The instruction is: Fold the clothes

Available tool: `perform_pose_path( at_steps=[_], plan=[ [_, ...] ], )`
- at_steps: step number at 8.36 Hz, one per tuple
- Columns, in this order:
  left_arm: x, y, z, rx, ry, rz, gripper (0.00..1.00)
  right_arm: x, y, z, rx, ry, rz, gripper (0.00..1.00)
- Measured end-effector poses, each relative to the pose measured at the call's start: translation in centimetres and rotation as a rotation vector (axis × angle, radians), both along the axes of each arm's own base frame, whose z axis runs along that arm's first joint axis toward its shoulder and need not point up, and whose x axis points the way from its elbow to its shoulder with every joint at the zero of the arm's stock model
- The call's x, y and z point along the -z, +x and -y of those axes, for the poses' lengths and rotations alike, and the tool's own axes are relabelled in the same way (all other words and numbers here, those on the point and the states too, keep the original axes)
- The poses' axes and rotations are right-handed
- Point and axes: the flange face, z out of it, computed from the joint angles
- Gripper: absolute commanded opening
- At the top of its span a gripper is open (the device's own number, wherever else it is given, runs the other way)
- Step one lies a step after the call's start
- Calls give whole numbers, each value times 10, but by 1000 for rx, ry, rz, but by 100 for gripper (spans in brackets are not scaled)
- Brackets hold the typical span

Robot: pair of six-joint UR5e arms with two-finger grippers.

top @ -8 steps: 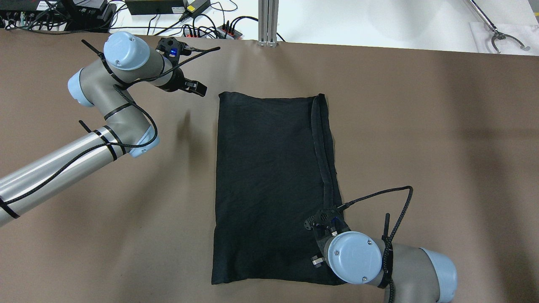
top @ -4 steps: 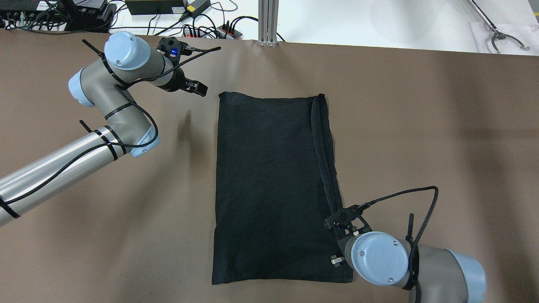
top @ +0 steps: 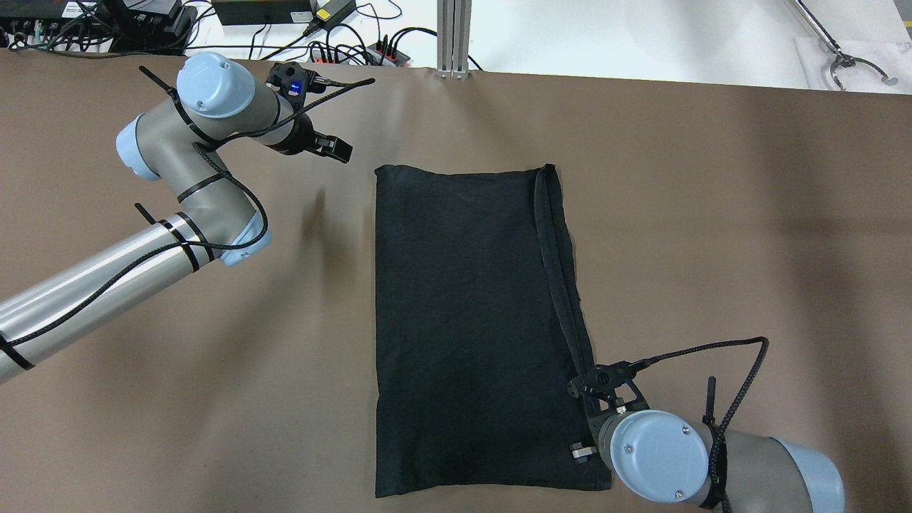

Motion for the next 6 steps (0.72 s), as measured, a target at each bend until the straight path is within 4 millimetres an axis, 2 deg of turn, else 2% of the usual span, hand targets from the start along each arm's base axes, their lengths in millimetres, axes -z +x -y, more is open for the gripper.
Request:
perform_pose_path(
  at_steps=[2,4,6],
  plan=[
    [0,0,0,0,0,-1,95,16,-4,7,-14,8,30,93],
    [0,0,0,1,-1,-2,95,37,-8,38,-59,18,56,93],
    [0,0,0,1,-2,-2,95,41,-15,76,-64,54,33,93]
  ],
)
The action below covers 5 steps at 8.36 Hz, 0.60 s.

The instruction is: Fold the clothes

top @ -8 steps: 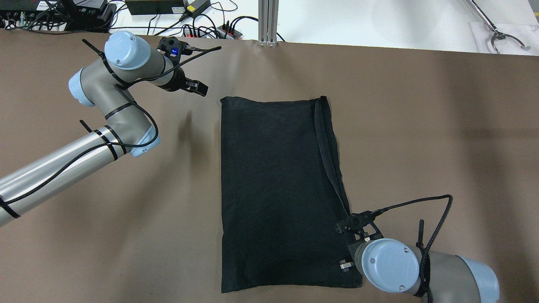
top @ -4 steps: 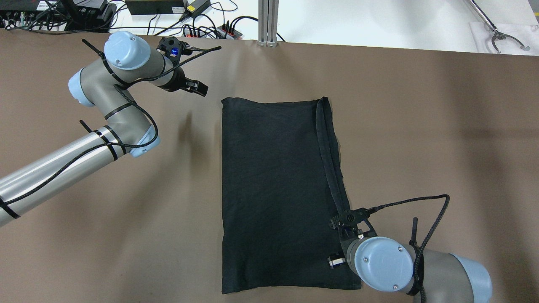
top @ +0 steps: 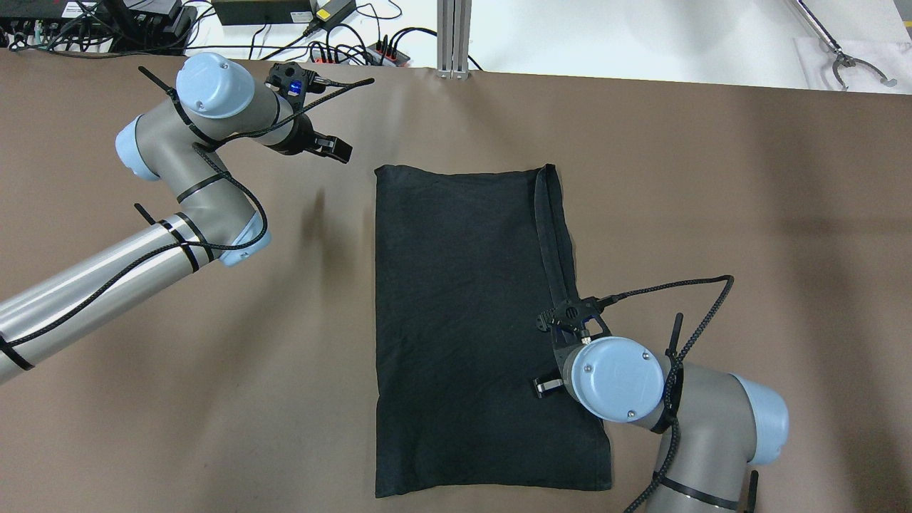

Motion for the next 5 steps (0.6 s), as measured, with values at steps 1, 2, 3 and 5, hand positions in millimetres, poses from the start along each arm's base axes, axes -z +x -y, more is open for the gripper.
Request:
perform_pose_path(
  at_steps=[1,2,3,5],
  plan=[
    [0,0,0,0,0,0,95,-3,0,13,24,30,-23,93],
    [0,0,0,0,0,0,95,-10,-2,21,41,42,-48,93],
    [0,0,0,0,0,0,95,-19,-6,25,48,43,-69,93],
    [1,0,0,0,1,-1,95,-32,-11,30,53,36,-97,93]
  ],
)
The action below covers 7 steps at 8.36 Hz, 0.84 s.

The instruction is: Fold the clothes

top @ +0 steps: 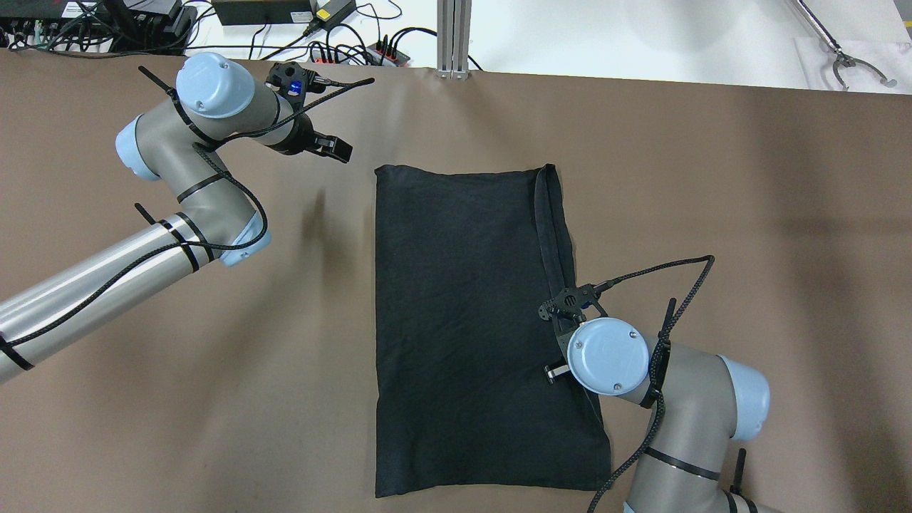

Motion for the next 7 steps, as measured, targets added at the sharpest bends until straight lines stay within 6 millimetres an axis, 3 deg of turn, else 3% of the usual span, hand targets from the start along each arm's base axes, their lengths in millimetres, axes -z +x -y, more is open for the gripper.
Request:
perform_pose_path(
  at_steps=[3,7],
  plan=[
    [0,1,-1,-1,0,0,95,-15,5,16,-9,1,-26,93],
    [2,1,0,-2,1,-1,95,-53,55,53,-15,6,-94,93]
  ],
)
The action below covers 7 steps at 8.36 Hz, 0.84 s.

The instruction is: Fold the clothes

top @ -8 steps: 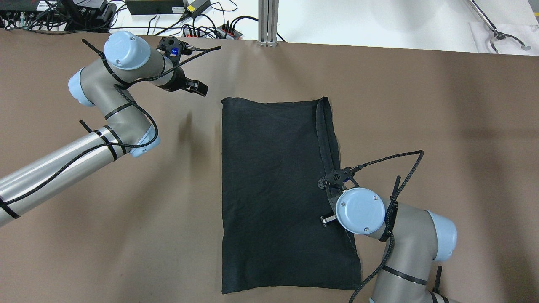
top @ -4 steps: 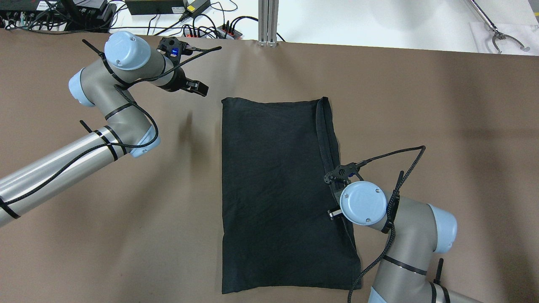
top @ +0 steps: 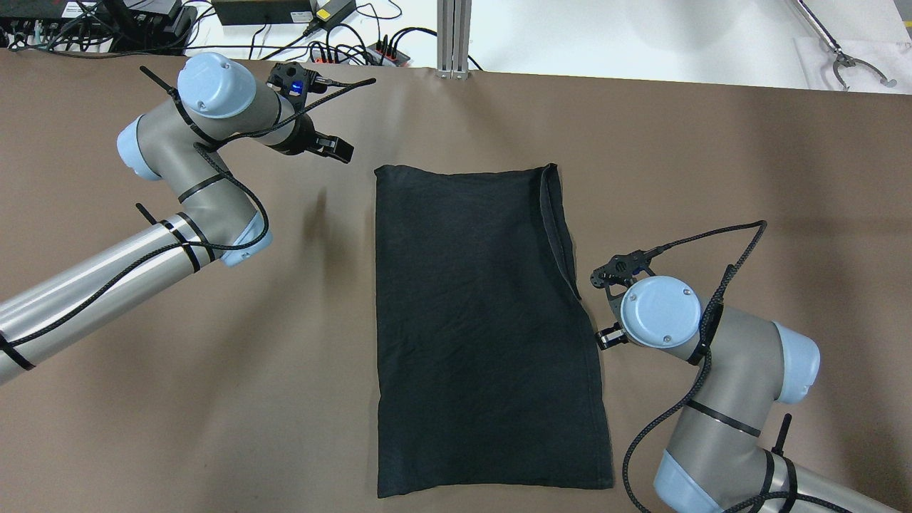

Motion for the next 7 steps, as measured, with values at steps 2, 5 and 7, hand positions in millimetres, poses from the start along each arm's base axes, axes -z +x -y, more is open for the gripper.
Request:
perform_pose_path(
  at_steps=[2,5,7],
  plan=[
    [1,0,0,-1,0,0,95,-1,9,7,1,-5,17,93],
    [1,0,0,-1,0,-1,95,34,-6,30,-21,2,71,94],
    [0,0,0,-1,0,0,95,56,-47,67,-70,-13,96,94]
  ],
)
